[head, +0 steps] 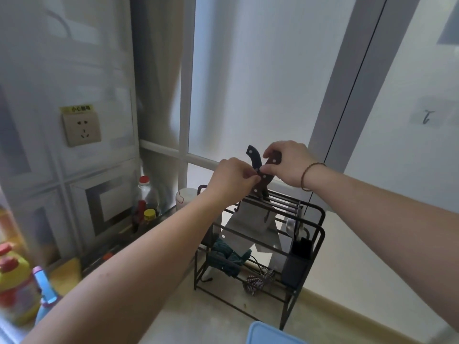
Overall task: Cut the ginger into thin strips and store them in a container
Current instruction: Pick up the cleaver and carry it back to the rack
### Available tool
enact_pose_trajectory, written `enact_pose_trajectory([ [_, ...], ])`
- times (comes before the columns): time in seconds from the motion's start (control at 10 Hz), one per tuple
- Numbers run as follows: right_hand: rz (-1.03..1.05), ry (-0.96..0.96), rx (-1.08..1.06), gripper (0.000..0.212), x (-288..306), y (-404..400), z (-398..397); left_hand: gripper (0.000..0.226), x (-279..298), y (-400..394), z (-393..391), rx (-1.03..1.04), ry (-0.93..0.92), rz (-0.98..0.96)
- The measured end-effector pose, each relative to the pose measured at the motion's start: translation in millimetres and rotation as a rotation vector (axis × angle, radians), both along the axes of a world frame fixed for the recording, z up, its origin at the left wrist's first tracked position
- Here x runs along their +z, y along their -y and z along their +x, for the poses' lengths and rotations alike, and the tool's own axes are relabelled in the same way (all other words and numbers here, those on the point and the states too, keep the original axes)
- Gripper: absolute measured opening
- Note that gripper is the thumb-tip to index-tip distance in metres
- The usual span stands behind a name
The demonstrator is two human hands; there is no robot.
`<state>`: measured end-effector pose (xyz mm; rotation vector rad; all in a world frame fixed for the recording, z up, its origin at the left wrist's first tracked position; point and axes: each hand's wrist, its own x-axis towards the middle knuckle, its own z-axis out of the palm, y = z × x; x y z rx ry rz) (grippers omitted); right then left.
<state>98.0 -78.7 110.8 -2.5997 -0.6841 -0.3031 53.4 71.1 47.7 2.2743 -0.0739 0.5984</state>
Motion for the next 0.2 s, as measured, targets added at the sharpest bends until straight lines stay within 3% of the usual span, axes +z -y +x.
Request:
enact_pose_trajectory([
  [0.1,0.042,-0.051,-0.014,0.051,-0.3,4.0,0.2,0.016,-3.5,-1.5,1.9,0.009,0.013,-0.022],
  [0.2,0.048,-0.080,-0.006,0.056,-6.2,14.4,-5.9,0.019,-8.3,-1.4,-1.5,0.064,0.049,-0.067],
])
